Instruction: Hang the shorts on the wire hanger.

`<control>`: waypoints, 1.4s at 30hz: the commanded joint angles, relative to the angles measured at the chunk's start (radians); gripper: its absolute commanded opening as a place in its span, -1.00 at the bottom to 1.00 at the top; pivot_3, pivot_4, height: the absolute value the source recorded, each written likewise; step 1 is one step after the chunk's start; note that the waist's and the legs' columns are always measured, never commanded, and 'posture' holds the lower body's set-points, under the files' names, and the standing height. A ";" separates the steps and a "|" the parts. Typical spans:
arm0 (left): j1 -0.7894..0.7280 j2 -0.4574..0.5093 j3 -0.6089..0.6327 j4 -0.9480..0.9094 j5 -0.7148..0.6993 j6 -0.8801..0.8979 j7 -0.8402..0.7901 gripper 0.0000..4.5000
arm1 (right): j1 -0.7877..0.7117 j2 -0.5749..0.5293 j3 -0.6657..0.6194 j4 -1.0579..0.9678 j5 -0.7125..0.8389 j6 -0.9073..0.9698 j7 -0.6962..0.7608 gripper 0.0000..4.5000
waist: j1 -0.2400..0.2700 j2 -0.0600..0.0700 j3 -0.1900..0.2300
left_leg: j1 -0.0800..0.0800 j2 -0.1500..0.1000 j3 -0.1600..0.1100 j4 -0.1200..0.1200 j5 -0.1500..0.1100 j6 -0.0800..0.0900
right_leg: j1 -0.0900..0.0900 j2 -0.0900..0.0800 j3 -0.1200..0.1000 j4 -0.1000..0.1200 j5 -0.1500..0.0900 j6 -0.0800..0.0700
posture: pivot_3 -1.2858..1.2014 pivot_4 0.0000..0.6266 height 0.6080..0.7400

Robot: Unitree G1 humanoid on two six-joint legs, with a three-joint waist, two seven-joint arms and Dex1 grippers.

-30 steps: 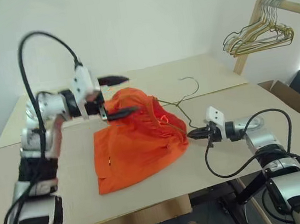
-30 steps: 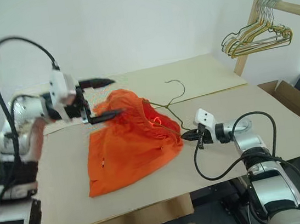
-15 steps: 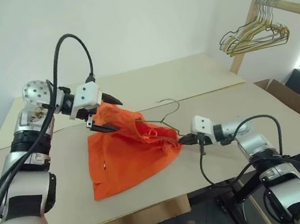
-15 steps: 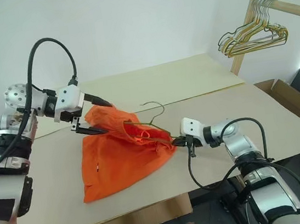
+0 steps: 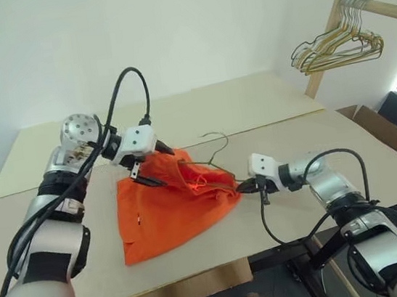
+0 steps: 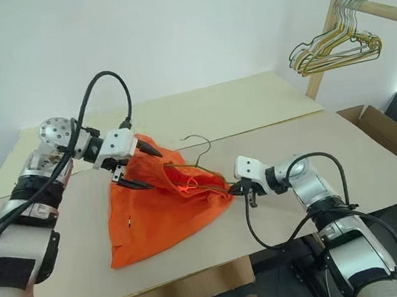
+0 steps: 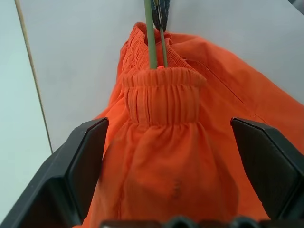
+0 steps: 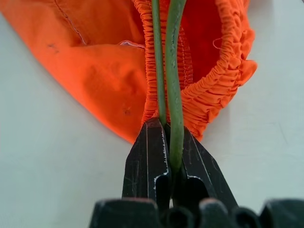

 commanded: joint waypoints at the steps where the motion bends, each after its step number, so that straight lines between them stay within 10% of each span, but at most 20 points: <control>1: -0.042 -0.022 0.008 0.025 0.048 0.003 0.049 0.99 | -0.036 -0.013 -0.009 -0.051 0.007 0.028 0.003 -1.00 | 0.000 0.000 0.000 | 0.000 0.000 0.000 0.000 0.000 0.000 | 0.000 0.000 0.000 0.000 0.000 0.000 | 0.00 -1.00 1.00; 16: -0.069 -0.064 0.011 0.095 0.162 0.046 0.105 -0.98 | -0.023 -0.026 -0.002 -0.093 -0.016 0.029 -0.024 -1.00 | -0.004 0.000 0.000 | 0.000 0.000 -0.001 0.000 0.000 0.000 | 0.000 0.000 0.000 0.000 0.000 0.000 | -0.01 -1.00 1.00; 23: -0.060 -0.049 0.015 0.089 0.176 0.000 0.111 -0.98 | -0.015 -0.015 -0.009 -0.105 -0.032 -0.044 -0.090 -1.00 | -0.004 0.000 0.000 | 0.000 0.000 -0.001 0.000 0.000 0.000 | 0.000 0.000 0.000 0.000 0.000 0.000 | 0.00 -1.00 1.00; 37: -0.128 0.019 0.114 0.076 0.127 -0.017 0.138 -1.00 | 0.108 -0.115 -0.191 -0.288 0.084 0.051 -0.169 0.93 | 0.004 -0.001 0.001 | -0.002 0.000 -0.001 0.000 0.000 0.000 | 0.000 0.000 -0.001 0.000 0.000 0.000 | 0.01 -1.00 1.00; 42: -0.144 0.033 0.150 0.076 0.104 -0.020 0.140 -1.00 | 0.260 -0.144 -0.311 -0.364 0.187 0.128 -0.205 0.99 | 0.020 -0.001 0.001 | -0.002 0.000 -0.002 0.000 0.000 0.001 | 0.000 0.000 -0.002 -0.001 0.000 0.000 | 0.02 -1.00 1.00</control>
